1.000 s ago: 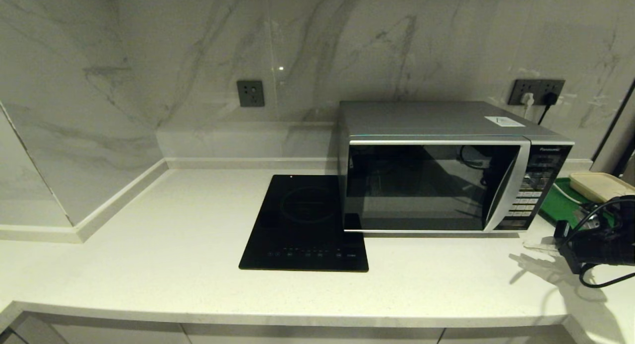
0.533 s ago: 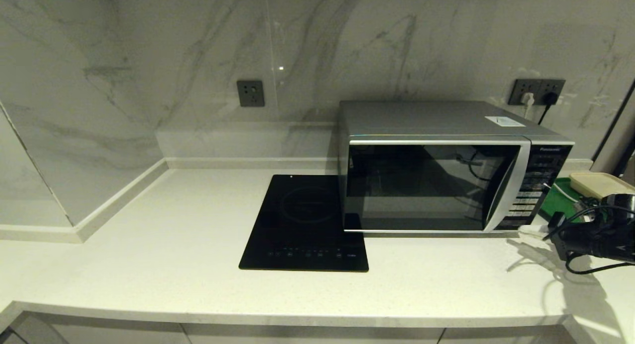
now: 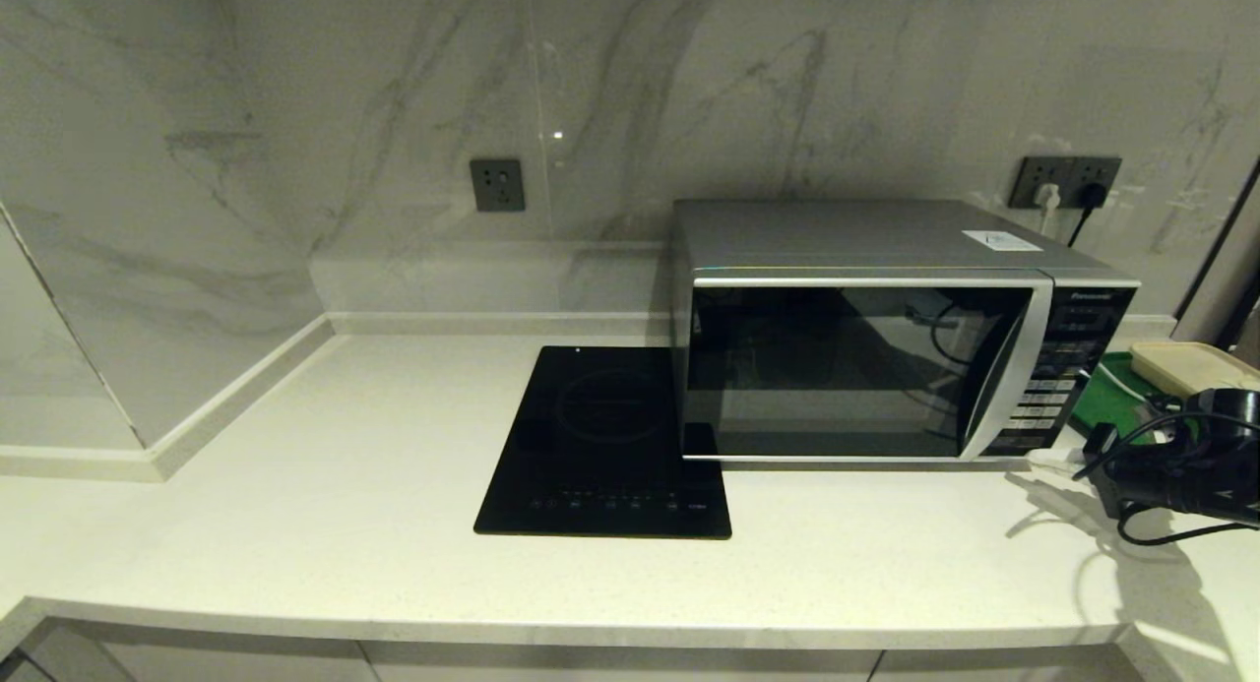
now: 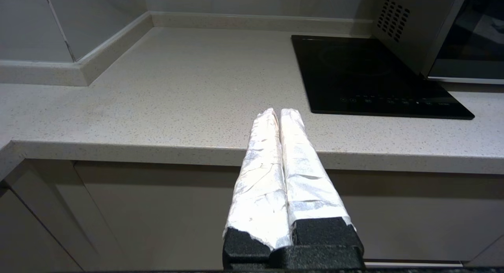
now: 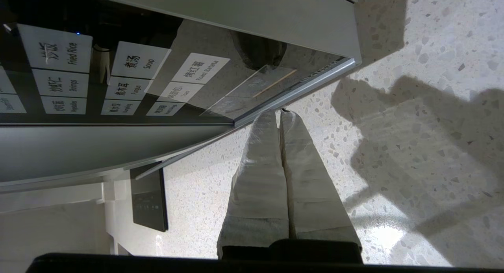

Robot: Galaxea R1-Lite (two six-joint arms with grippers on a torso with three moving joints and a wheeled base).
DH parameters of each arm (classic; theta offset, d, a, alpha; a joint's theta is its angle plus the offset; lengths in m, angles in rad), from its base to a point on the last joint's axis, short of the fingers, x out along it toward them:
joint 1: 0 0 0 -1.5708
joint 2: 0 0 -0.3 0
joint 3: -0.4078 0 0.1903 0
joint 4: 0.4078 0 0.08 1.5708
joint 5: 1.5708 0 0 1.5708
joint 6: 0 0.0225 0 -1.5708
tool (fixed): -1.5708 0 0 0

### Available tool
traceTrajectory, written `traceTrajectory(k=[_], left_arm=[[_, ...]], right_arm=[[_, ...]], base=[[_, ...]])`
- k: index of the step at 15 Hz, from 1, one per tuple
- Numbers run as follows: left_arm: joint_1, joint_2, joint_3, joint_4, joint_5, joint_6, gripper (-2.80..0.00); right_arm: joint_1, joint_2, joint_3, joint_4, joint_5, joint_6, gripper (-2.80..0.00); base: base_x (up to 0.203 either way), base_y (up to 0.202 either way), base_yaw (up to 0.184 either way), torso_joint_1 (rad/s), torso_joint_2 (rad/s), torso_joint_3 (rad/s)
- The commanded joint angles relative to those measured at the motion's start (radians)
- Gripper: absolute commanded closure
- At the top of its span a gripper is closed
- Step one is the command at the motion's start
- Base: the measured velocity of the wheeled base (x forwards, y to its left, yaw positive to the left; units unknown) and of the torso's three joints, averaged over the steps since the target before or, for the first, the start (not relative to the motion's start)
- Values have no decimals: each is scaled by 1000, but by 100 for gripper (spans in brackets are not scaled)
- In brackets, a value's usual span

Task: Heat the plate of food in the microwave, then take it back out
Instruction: Open the microwave oven

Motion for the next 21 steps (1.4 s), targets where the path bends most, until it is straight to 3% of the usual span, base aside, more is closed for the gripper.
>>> traceTrajectory(k=[1,21], left_arm=[[0,0,0,-1,0,-1,0],[0,0,0,-1,0,-1,0]], right_arm=[[2,1,7,-3,6,3,0],[12,27,-73,-56,19,6,0]], base=[[0,0,0,0,0,0],[0,0,0,0,0,0]])
